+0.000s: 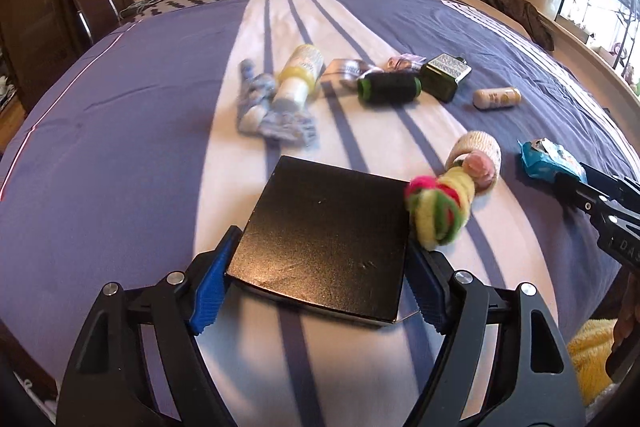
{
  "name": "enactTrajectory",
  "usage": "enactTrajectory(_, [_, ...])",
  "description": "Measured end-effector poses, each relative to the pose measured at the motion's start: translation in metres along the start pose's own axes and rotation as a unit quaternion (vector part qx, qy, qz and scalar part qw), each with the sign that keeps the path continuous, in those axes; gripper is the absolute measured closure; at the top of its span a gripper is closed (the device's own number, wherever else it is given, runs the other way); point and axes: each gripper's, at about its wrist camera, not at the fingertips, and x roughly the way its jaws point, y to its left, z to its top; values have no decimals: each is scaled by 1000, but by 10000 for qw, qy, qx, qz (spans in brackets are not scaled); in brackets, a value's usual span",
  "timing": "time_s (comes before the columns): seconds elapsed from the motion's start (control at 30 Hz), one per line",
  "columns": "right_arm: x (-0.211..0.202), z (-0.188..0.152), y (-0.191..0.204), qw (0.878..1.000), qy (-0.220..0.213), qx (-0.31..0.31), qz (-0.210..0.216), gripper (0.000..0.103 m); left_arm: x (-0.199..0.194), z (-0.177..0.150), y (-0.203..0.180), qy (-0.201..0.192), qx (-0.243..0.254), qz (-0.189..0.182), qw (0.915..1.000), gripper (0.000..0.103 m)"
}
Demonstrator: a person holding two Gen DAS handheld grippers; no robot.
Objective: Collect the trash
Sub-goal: 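Lower both grippers into the black bin and open them to release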
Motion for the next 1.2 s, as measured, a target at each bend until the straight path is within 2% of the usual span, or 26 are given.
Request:
enactTrajectory(0.17, [-18,-13,5,10000,-23,-5,50,53,-28,-25,8,-49,-170,203,9996,29])
enactTrajectory(0.53, [-80,-43,15,9993,-344,26,151,54,-95,-69,0,-336,-100,87,9993,29])
enactTrajectory(0.77, [-110,-73,20,9990,-370,5,231,54,-123,-97,-13,-389,20,8,9992,29])
enactTrajectory(1.0, [-116,-109,25,9996,-132,-100,234,54,-123,-134,-28,-86,183,-47,9998,29])
enactTrajectory(1.2, [-101,-136,29,9992,271,-188,211,54,-106,-161,-37,314,191,-215,9991,29])
